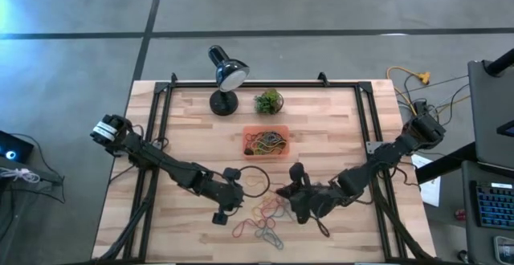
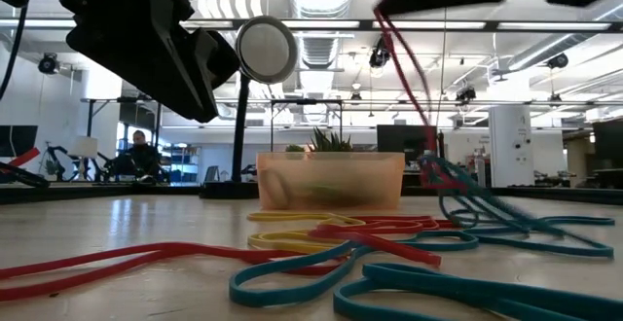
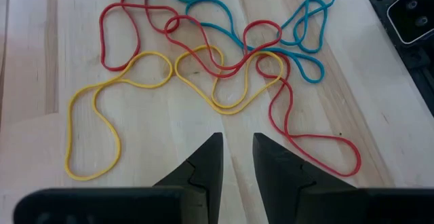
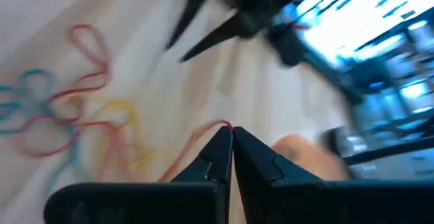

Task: Pick and place rubber bands into bin
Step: Put the red rubber band into the orange bin

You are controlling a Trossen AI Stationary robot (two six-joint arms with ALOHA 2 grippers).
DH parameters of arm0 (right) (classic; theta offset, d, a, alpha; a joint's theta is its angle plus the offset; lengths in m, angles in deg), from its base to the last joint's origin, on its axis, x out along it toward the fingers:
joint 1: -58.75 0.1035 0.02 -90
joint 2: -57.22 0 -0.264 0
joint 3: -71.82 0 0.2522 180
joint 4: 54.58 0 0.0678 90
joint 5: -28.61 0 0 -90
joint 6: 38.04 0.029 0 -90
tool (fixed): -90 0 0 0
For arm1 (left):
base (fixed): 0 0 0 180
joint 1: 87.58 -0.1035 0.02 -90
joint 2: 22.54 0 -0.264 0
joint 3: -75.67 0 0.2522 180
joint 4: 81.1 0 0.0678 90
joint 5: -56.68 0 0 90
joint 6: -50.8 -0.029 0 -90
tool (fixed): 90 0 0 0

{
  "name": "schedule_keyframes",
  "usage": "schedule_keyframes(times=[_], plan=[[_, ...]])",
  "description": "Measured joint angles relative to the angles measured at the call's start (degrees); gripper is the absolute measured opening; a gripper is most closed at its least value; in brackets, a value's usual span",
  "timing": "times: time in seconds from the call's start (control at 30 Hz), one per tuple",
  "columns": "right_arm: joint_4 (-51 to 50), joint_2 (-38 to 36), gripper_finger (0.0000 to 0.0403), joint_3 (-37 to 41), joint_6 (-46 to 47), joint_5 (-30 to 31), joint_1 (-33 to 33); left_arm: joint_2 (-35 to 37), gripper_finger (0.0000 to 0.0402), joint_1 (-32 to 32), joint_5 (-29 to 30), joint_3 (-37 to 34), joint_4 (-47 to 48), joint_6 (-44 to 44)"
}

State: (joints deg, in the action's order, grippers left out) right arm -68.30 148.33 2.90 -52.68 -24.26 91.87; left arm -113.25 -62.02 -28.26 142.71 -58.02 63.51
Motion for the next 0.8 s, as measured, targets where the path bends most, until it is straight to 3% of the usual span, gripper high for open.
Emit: schedule_keyframes(times=[0.33,0.67,0.8], plan=[[0.17,-0.02,0.0008,-5.51,-11.69,15.11,1.36,0.00,0.0066,0.00,0.00,-0.04,0.17,0.00],[-0.22,-0.02,0.0008,-11.39,-21.95,16.01,0.92,0.00,0.0066,0.00,-0.01,-0.04,0.17,0.07],[-0.14,-0.02,0.0008,-11.46,-24.58,19.10,-0.76,0.00,0.0066,0.00,0.00,-0.04,0.16,0.09]])
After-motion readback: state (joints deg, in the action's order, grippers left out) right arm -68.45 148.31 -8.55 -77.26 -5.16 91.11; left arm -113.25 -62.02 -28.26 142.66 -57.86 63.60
